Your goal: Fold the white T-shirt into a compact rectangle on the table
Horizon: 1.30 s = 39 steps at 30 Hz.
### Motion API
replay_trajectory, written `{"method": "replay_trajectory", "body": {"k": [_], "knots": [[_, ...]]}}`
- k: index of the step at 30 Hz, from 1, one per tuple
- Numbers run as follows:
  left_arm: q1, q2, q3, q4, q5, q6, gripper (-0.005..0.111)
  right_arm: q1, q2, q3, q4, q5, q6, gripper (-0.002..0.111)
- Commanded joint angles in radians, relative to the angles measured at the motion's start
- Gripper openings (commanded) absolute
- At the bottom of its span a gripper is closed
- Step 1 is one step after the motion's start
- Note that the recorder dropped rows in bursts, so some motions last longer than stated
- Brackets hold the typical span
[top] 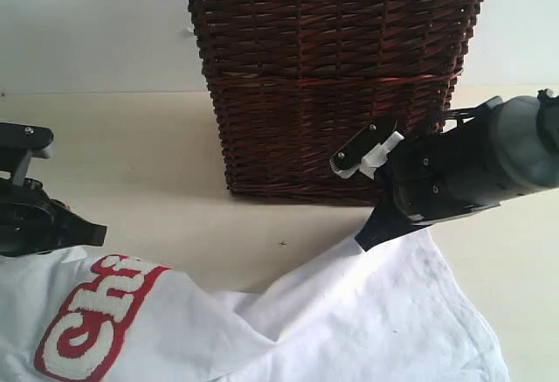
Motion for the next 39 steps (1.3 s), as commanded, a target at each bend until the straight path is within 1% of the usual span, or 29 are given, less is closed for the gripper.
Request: {"method": "replay_trajectory", "body": {"k": [1, 4, 6, 7, 9, 11, 13, 17, 20, 22, 23, 24, 25, 26, 29, 31, 35, 39], "knots": [[0.017, 0.003, -0.002, -0.013, 0.008, -0.006, 0.000, -0.002, -0.054, 0.001, 0.069, 0.015, -0.049, 0.000], [0.038, 0.003, -0.002, -0.013, 0.057, -0.006, 0.000, -0.002, -0.119, 0.024, 0.220, -0.011, -0.201, 0.000], [0.070, 0.003, -0.002, -0.013, 0.112, -0.039, 0.000, -0.002, -0.159, 0.048, 0.294, -0.050, -0.271, 0.000], [0.099, 0.003, -0.002, -0.013, 0.144, -0.057, 0.000, -0.002, -0.176, 0.067, 0.334, -0.077, -0.312, 0.000], [0.136, 0.003, -0.002, -0.013, 0.191, -0.059, 0.000, -0.002, -0.194, 0.106, 0.413, -0.135, -0.398, 0.000], [0.170, 0.003, -0.002, -0.013, 0.198, -0.059, 0.000, -0.002, -0.195, 0.148, 0.497, -0.201, -0.494, 0.000], [0.178, 0.003, -0.002, -0.015, 0.184, -0.059, 0.000, -0.002, -0.188, 0.177, 0.554, -0.243, -0.541, 0.000], [0.176, 0.033, -0.002, -0.015, 0.140, -0.059, 0.000, -0.002, -0.161, 0.180, 0.559, -0.253, -0.542, 0.000], [0.176, 0.088, -0.002, -0.015, 0.102, -0.059, 0.000, -0.002, -0.143, 0.180, 0.512, -0.253, -0.532, 0.000], [0.176, 0.149, -0.002, -0.007, 0.054, -0.054, 0.000, -0.004, -0.108, 0.176, 0.409, -0.242, -0.466, 0.000], [0.188, 0.189, -0.002, -0.001, 0.049, -0.054, 0.000, -0.011, -0.071, 0.162, 0.326, -0.220, -0.370, 0.000], [0.198, 0.204, -0.002, -0.001, 0.051, -0.054, 0.000, -0.015, -0.052, 0.154, 0.297, -0.212, -0.321, 0.000], [0.223, 0.226, -0.002, -0.001, 0.063, -0.054, 0.000, -0.022, -0.020, 0.145, 0.278, -0.199, -0.276, 0.000], [0.239, 0.229, -0.002, -0.001, 0.076, -0.054, 0.000, -0.022, -0.001, 0.145, 0.273, -0.183, -0.275, 0.000], [0.307, 0.229, -0.002, -0.008, 0.146, -0.054, 0.000, -0.022, 0.019, 0.145, 0.312, -0.091, -0.272, 0.000], [0.332, 0.229, 0.003, -0.012, 0.183, -0.054, 0.000, -0.022, 0.012, 0.147, 0.365, -0.051, -0.278, 0.000], [0.335, 0.225, 0.020, -0.031, 0.164, -0.054, 0.000, -0.022, -0.025, 0.186, 0.396, -0.068, -0.298, 0.000], [0.335, 0.170, 0.020, -0.042, 0.168, -0.054, 0.000, -0.020, -0.080, 0.187, 0.410, -0.071, -0.299, 0.000]]}}
